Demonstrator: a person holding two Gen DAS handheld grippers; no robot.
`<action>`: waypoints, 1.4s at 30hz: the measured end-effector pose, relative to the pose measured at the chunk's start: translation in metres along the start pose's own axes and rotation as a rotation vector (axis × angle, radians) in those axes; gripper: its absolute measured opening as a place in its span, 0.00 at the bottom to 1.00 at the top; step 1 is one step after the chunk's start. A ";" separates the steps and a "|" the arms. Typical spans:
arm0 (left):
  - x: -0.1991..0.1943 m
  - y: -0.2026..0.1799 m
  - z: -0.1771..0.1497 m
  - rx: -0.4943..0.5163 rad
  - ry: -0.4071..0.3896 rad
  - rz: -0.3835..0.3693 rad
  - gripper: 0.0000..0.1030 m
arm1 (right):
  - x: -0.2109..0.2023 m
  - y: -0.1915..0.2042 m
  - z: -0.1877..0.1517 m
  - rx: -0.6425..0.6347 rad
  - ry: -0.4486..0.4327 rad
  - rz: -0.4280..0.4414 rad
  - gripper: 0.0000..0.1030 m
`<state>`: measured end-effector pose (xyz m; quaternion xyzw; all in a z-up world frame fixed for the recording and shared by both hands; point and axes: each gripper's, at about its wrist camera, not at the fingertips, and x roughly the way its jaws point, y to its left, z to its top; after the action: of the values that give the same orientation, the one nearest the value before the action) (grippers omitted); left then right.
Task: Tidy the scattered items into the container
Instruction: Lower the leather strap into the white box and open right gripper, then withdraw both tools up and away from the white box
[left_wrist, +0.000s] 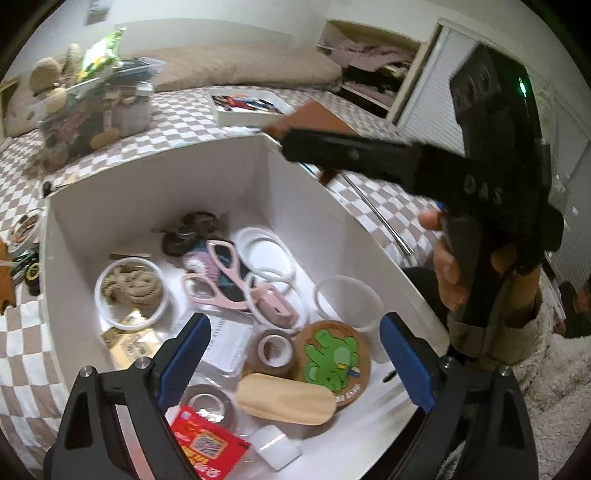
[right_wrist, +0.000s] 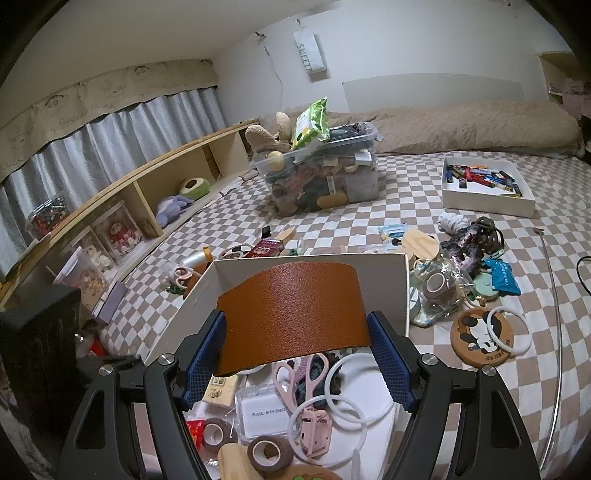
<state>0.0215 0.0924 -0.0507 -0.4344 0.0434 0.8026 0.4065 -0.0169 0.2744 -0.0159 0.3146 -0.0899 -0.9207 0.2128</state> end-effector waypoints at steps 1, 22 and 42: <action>-0.003 0.004 0.000 -0.010 -0.009 0.009 0.91 | 0.001 0.000 0.000 -0.004 0.006 0.003 0.75; -0.060 0.076 -0.005 -0.169 -0.193 0.226 0.91 | 0.052 0.059 -0.018 -0.341 0.337 0.120 0.76; -0.060 0.082 -0.009 -0.181 -0.201 0.259 0.94 | 0.049 0.059 -0.023 -0.371 0.293 0.029 1.00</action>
<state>-0.0118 -0.0028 -0.0360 -0.3774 -0.0144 0.8884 0.2611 -0.0178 0.1992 -0.0431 0.3989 0.1079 -0.8629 0.2909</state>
